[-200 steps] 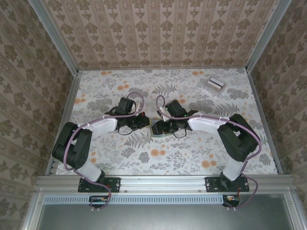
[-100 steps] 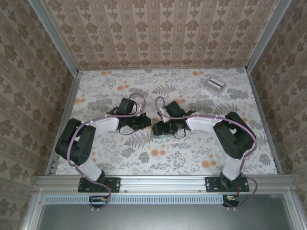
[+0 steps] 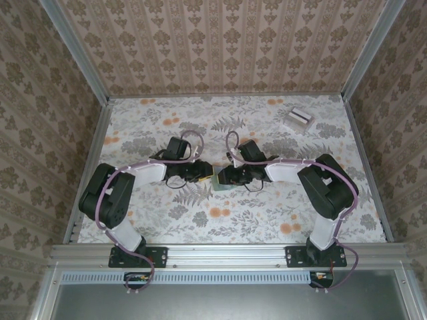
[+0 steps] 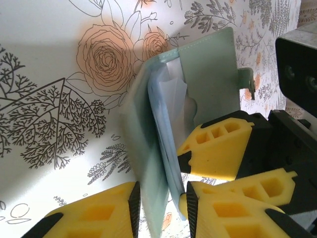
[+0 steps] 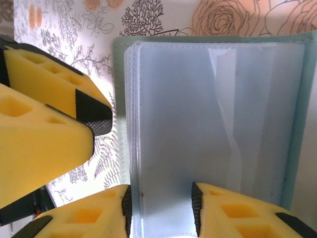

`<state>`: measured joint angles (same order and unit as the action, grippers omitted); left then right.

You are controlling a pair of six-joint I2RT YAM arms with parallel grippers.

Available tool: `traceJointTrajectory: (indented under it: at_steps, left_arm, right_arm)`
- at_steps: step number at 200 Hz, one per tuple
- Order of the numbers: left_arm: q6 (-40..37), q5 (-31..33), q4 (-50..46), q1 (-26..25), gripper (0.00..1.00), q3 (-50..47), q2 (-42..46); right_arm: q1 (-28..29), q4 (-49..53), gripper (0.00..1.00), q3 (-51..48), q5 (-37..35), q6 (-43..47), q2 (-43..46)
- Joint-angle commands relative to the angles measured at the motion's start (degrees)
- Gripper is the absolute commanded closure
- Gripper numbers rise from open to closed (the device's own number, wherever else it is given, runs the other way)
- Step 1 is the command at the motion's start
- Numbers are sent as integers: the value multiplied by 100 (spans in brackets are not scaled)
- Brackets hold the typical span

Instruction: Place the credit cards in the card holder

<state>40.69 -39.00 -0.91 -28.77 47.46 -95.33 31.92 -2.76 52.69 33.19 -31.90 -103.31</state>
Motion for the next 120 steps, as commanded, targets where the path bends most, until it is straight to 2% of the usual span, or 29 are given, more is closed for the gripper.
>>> traceJointTrajectory:
  at_steps: [1, 72, 88, 98, 120]
  left_arm:
    - [-244, 77, -103, 12, 68, 54, -21]
    - [-298, 175, -93, 12, 69, 0, -83]
    - [-272, 418, -140, 28, 70, -47, -51]
    - [-174, 488, -95, 70, 70, -151, 15]
    - [-15, 552, 35, 193, 62, -409, 159]
  right_arm:
    - [-97, -505, 61, -200, 336, -261, -70]
    - [-273, -916, 68, -437, 515, -459, -73]
    - [-231, -600, 59, -343, 380, -196, 14]
    - [-143, -24, 51, -141, 51, 125, 110]
    - [-37, 647, 49, 107, -516, 412, 340]
